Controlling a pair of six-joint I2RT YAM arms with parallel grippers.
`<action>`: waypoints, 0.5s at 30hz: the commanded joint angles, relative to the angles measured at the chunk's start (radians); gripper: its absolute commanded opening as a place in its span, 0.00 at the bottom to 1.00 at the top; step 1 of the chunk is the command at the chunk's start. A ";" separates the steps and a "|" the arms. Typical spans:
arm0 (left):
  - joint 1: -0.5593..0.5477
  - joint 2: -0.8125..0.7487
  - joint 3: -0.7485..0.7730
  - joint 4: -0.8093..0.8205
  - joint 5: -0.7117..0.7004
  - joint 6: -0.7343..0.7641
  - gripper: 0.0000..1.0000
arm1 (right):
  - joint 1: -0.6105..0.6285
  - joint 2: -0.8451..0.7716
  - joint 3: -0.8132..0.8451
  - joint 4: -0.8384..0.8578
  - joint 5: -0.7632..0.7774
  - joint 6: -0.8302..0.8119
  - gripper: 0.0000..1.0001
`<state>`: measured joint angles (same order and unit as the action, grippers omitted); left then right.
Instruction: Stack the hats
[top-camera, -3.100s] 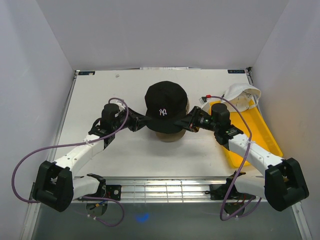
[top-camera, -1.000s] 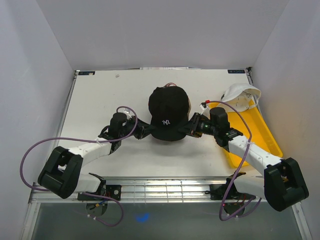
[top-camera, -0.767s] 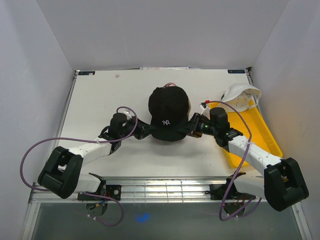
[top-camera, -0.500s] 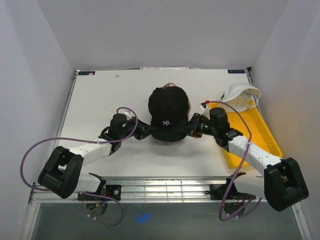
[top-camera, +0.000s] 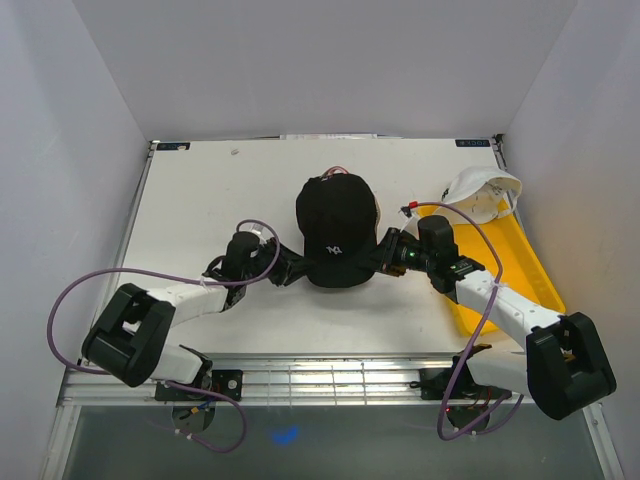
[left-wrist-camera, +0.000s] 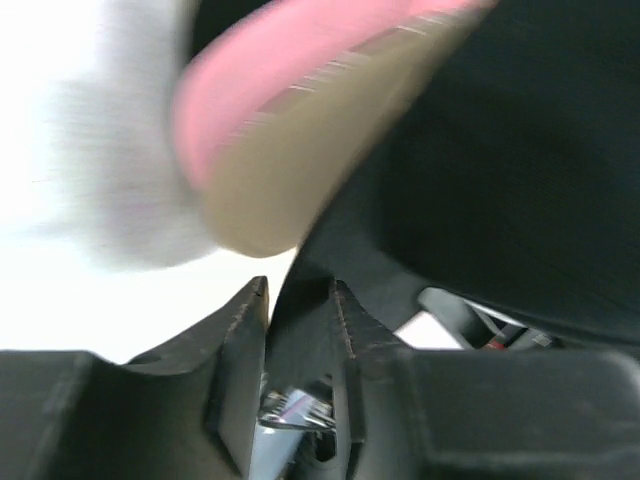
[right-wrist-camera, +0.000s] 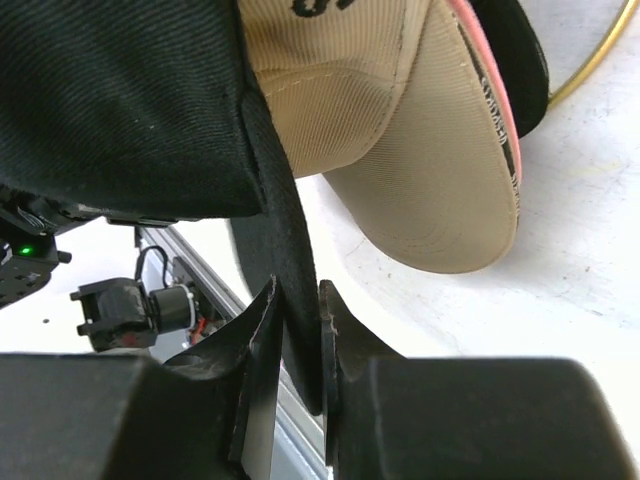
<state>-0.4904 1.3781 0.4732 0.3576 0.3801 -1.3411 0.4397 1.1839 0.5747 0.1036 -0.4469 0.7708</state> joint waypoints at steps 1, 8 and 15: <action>0.013 0.019 -0.064 -0.221 -0.107 0.063 0.40 | -0.044 0.036 -0.045 -0.211 0.243 -0.108 0.08; 0.013 -0.004 -0.062 -0.232 -0.115 0.079 0.50 | -0.044 0.045 -0.038 -0.208 0.226 -0.111 0.08; 0.013 -0.062 -0.027 -0.290 -0.127 0.089 0.50 | -0.044 0.062 -0.029 -0.217 0.215 -0.125 0.08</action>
<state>-0.4793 1.3632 0.4057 0.1200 0.2806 -1.2758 0.4118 1.1923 0.5755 0.1036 -0.3836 0.7132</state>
